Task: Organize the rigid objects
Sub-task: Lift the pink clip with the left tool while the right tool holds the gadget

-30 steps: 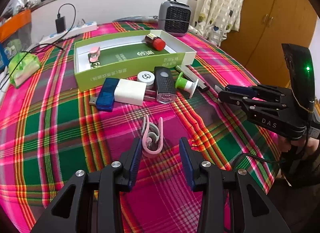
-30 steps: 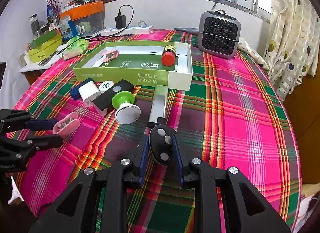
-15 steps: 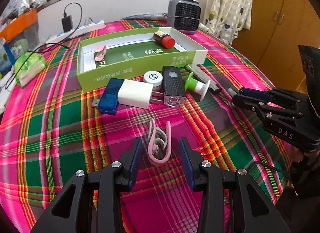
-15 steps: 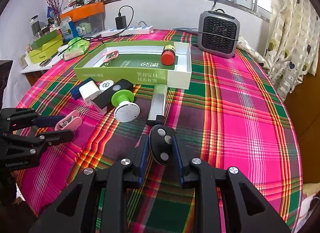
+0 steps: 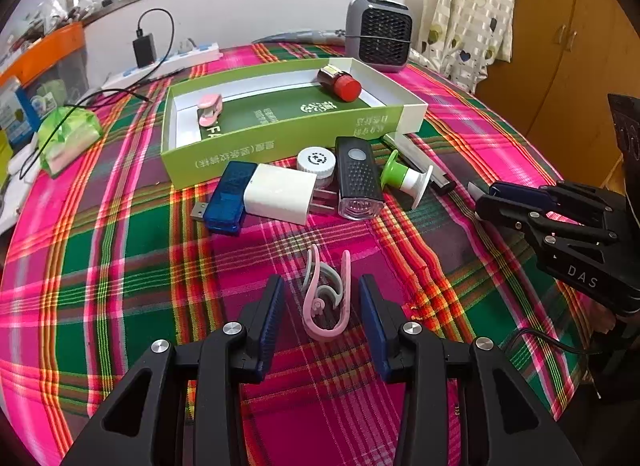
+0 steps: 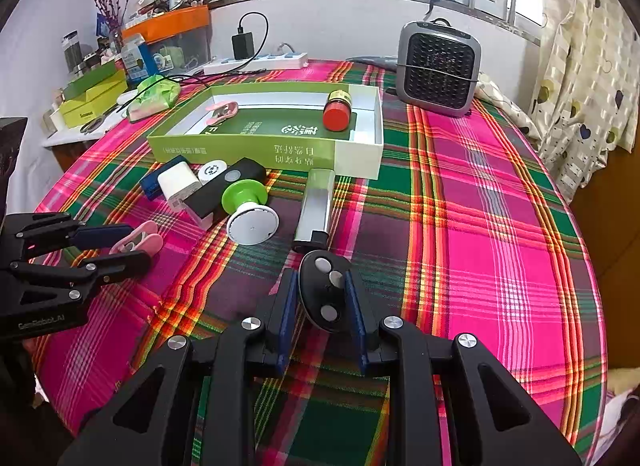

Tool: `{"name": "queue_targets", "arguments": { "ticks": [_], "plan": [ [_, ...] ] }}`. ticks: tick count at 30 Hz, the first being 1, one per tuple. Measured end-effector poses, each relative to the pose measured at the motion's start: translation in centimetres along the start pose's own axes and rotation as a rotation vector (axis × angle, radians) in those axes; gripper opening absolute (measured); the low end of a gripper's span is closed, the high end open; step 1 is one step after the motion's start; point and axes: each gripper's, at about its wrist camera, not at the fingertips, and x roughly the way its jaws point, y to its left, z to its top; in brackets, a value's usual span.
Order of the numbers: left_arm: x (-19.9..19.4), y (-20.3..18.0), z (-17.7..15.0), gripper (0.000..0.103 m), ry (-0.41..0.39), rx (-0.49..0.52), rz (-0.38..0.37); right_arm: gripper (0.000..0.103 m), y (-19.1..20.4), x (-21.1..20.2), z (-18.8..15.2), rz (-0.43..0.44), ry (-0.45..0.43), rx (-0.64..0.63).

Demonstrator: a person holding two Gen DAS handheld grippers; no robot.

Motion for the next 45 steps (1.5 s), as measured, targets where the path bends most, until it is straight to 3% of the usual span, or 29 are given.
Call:
{"name": "queue_targets", "arguments": {
  "ticks": [16,45],
  "plan": [
    [-0.1,0.2,-0.1,0.022,-0.005,-0.01,0.033,0.026,0.0,0.0,0.0,-0.002,0.001,0.0],
    [-1.6,0.6,1.0,0.022,-0.049,-0.033,0.048,0.025,-0.1,-0.9,0.7,-0.001,-0.03,-0.003]
  ]
}}
